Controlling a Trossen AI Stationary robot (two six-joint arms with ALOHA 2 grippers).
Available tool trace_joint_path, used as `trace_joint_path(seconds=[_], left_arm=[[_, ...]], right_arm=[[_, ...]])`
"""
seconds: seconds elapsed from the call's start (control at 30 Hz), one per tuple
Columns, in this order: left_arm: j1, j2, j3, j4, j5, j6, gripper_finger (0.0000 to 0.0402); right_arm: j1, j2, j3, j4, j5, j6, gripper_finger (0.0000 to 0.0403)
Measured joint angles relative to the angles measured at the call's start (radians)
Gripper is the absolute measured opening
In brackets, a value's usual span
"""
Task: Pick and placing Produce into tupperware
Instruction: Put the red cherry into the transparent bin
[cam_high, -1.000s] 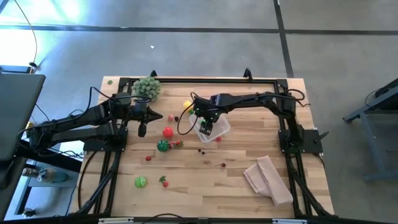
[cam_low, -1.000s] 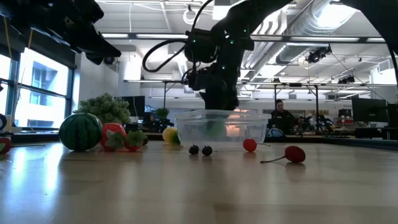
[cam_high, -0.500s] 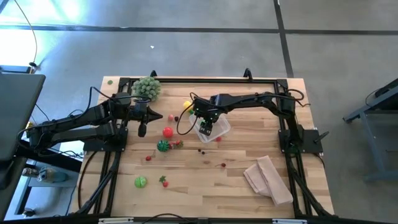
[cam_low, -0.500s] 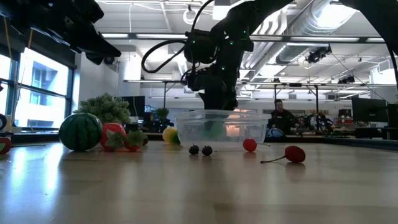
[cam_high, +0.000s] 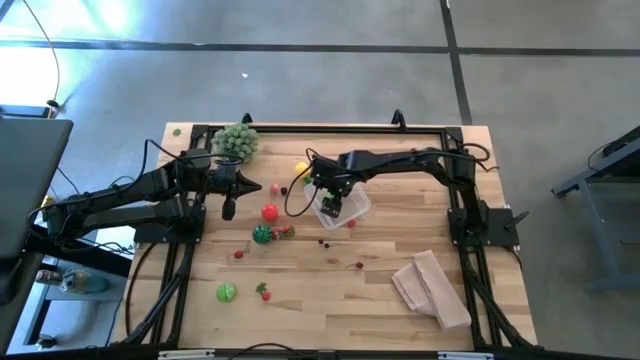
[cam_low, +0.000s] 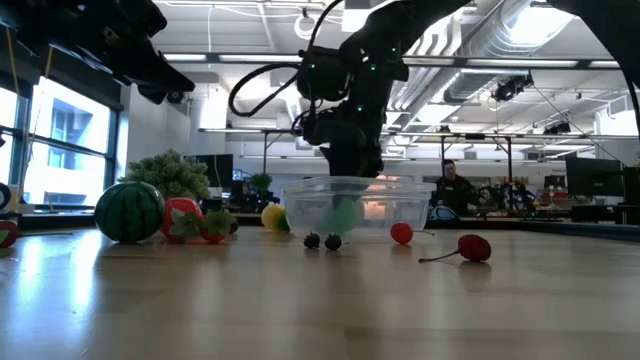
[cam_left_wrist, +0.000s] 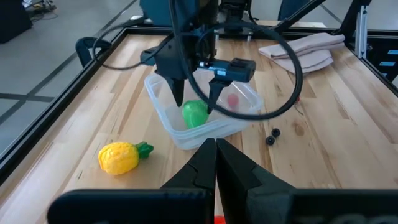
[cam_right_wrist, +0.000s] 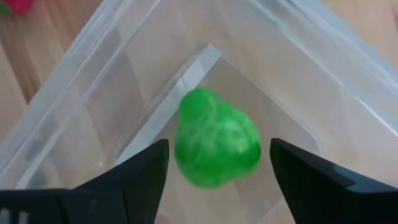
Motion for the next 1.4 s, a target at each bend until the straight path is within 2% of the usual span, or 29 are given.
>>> trace_joint_path(seconds=[0.27,0.47,0.57,0.73,0.83,0.97,1.17,1.3,1.4], left_arm=[[0.000,0.000,0.000,0.000,0.000,0.000,0.0001],[0.000,0.000,0.000,0.000,0.000,0.000,0.0001],[0.000,0.000,0.000,0.000,0.000,0.000,0.0001],[0.000,0.000,0.000,0.000,0.000,0.000,0.0001],[0.000,0.000,0.000,0.000,0.000,0.000,0.0001],[0.000,0.000,0.000,0.000,0.000,0.000,0.0001],[0.000,0.000,0.000,0.000,0.000,0.000,0.0001],[0.000,0.000,0.000,0.000,0.000,0.000,0.0001],[0.000,0.000,0.000,0.000,0.000,0.000,0.0001]], right_arm=[[0.000,-0.099,0.000,-0.062,0.035,0.018,0.0272],[0.029,-0.254,0.000,-0.143,0.092,0.035,0.0269],[0.079,-0.351,0.000,-0.193,0.171,0.058,0.0265],[0.235,-0.491,-0.003,-0.278,0.377,0.147,0.0264],[0.355,-0.582,-0.099,-0.253,0.503,0.215,0.0264],[0.503,-0.721,-0.370,-0.109,0.566,0.399,0.0264],[0.692,-0.816,-0.826,0.360,0.551,0.550,0.0264],[0.764,-0.806,-0.993,0.661,0.544,0.562,0.0264],[0.790,-0.775,-1.042,0.772,0.545,0.538,0.0264]])
